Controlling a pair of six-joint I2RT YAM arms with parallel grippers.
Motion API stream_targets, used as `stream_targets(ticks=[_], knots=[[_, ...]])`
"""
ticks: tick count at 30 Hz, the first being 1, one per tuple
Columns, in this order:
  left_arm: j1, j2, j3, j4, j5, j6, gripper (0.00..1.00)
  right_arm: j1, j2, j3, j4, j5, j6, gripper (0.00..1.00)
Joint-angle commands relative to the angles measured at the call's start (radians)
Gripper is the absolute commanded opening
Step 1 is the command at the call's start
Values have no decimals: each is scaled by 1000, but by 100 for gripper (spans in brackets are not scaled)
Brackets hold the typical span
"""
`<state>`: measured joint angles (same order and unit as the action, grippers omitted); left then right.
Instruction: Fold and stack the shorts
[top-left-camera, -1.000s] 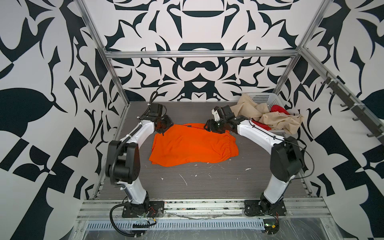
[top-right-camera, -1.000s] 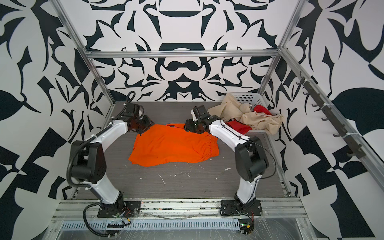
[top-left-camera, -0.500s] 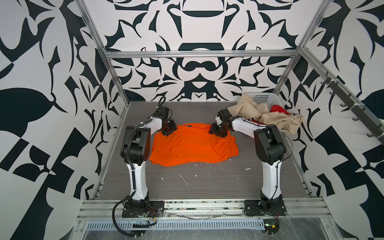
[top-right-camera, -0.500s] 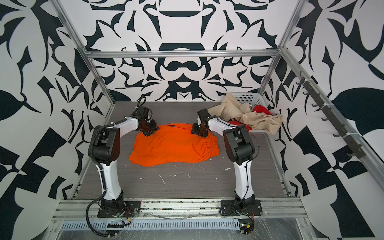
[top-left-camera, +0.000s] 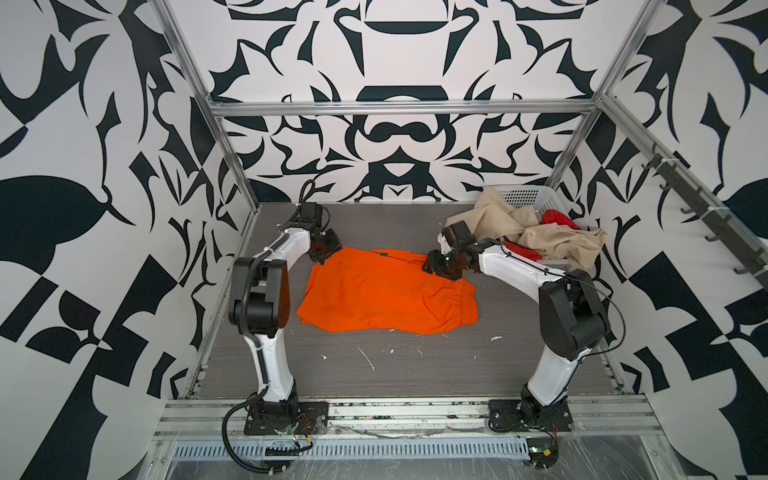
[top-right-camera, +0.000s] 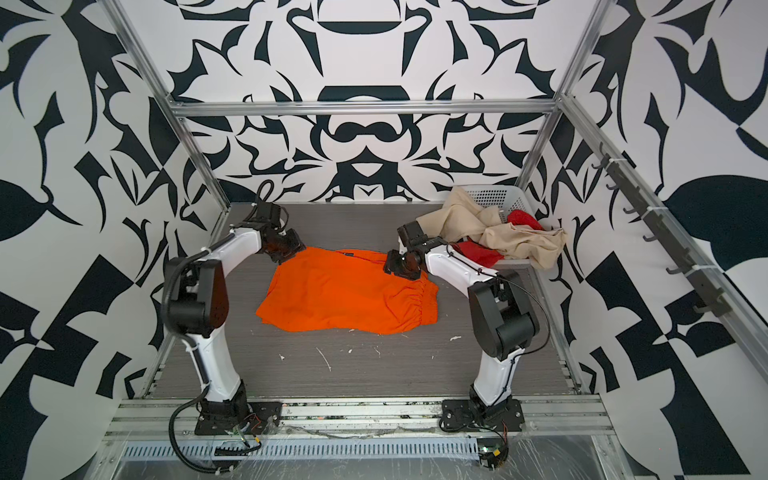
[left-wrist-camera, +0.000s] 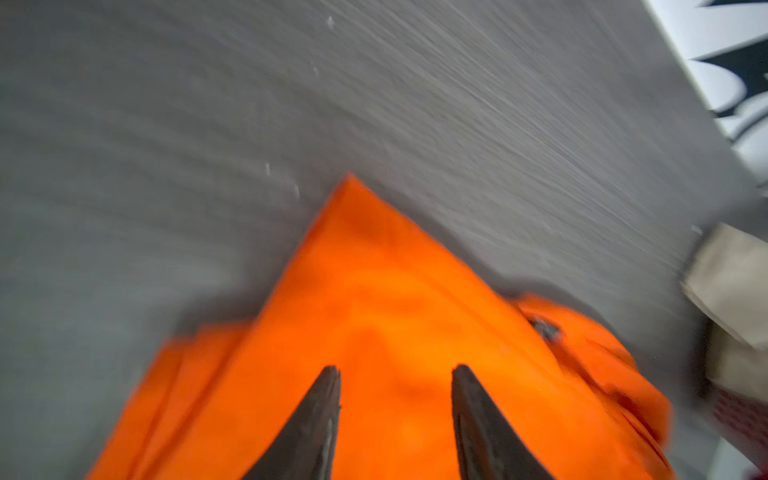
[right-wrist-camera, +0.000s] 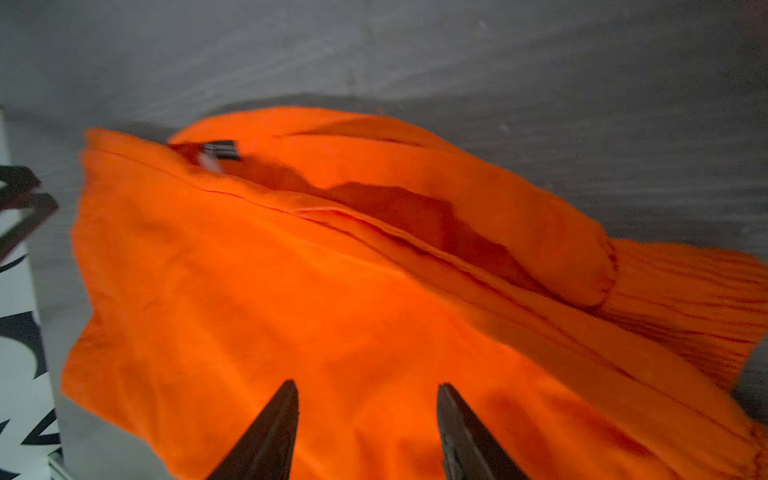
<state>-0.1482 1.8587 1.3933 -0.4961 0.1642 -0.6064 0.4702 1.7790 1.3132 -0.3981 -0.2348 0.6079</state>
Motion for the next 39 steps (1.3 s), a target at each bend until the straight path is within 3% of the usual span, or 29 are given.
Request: stream_targets(ticks=[1, 6, 10, 22, 28, 31, 34, 36, 39], knots=[[-37, -177, -156, -52, 62, -80, 47, 69, 3, 73, 39, 3, 16, 57], [-54, -316, -451, 0, 38, -195, 46, 80, 103, 75, 104, -35, 55, 57], [-48, -361, -574, -12, -31, -226, 46, 76, 139, 42, 120, -42, 56, 57], [125, -396, -695, -100, -134, -238, 48, 22, 55, -225, 74, 38, 77, 57], [148, -528, -623, -153, -160, -187, 50, 22, -108, -289, 102, 9, 109, 57], [81, -630, -559, -100, -156, -119, 51, -16, -212, -255, 63, -1, 66, 59], [-74, -672, -503, 15, -193, 38, 51, -117, -279, -240, 34, -92, 45, 59], [-178, -669, -476, 107, -197, 150, 52, -203, -317, -248, 21, -157, 35, 59], [-285, -609, -428, 221, -115, 281, 52, -326, -373, -284, 15, -244, 14, 59]])
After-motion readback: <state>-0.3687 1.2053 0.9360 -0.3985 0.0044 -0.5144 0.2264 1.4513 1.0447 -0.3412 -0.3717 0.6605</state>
